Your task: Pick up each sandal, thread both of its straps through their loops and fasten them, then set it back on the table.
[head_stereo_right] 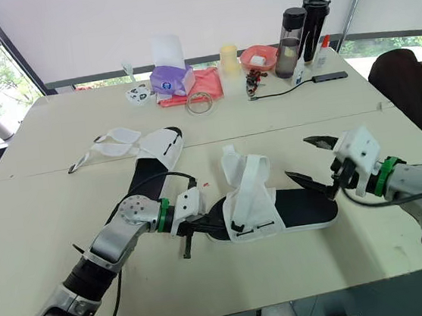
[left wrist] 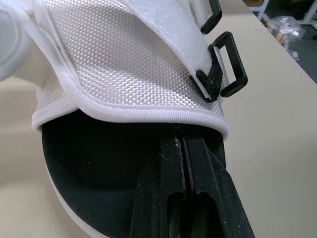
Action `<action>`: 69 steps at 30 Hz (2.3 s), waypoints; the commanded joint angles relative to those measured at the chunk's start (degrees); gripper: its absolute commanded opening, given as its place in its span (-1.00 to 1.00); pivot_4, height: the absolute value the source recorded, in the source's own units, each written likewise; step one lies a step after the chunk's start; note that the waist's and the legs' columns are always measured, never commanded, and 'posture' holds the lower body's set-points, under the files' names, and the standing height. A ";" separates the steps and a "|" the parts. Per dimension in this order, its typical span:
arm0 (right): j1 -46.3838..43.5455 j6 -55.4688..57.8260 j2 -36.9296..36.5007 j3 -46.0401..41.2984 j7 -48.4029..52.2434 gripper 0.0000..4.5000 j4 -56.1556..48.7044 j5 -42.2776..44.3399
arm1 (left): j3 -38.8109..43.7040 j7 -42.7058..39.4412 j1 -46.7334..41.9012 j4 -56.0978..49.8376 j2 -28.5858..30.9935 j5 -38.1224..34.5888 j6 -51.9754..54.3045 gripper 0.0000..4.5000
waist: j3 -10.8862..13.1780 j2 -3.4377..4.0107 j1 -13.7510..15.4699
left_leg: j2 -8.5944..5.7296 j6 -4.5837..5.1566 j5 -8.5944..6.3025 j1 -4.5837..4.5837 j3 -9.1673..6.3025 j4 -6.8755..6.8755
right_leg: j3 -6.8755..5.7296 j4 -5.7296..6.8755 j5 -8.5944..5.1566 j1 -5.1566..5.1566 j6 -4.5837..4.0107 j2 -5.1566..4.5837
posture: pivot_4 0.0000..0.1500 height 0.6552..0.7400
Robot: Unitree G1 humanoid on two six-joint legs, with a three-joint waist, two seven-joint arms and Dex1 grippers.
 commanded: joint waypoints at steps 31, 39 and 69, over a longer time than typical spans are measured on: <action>-5.69 38.17 9.81 5.08 -10.15 0.99 -11.62 32.53 | -0.72 2.07 1.13 -0.03 -0.93 1.42 0.57 -1.00 | -0.03 -0.09 0.36 | -0.01 0.14 -0.09 -0.30 0.04 0.11 | -0.12 -0.31 0.07 -0.12 0.10 -0.09 | 1.00 1.00; -5.39 39.21 13.94 6.00 -13.31 0.99 -12.41 33.19 | -0.91 2.59 1.39 0.07 -1.19 1.57 0.60 -1.00 | -0.04 -0.09 0.34 | -0.01 0.14 -0.09 -0.30 0.04 0.11 | -0.12 -0.31 0.06 -0.12 0.10 -0.09 | 1.00 1.00; -9.33 40.34 3.28 2.92 4.39 -0.99 -4.35 23.53 | -2.17 3.16 0.25 2.44 -1.25 4.47 -3.64 -1.00 | -0.05 -0.11 1.56 | 0.01 0.14 -0.09 -0.30 0.06 0.13 | -0.15 -0.31 0.08 -0.13 0.11 -0.06 | 1.00 1.00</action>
